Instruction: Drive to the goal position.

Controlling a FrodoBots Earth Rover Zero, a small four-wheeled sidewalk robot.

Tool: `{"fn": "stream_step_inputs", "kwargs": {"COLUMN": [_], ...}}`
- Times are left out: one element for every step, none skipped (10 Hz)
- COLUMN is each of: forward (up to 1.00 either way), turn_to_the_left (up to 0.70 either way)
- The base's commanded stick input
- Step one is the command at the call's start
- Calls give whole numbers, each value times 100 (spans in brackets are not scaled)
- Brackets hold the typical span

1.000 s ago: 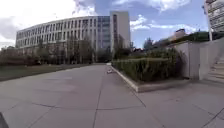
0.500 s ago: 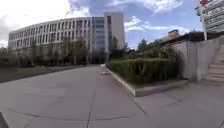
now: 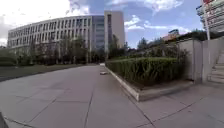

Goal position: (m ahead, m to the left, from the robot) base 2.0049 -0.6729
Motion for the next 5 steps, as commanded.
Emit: {"fn": "stream_step_inputs", "kwargs": {"forward": [45,45,45,45,45], "turn_to_the_left": [0,0,0,0,0]}}
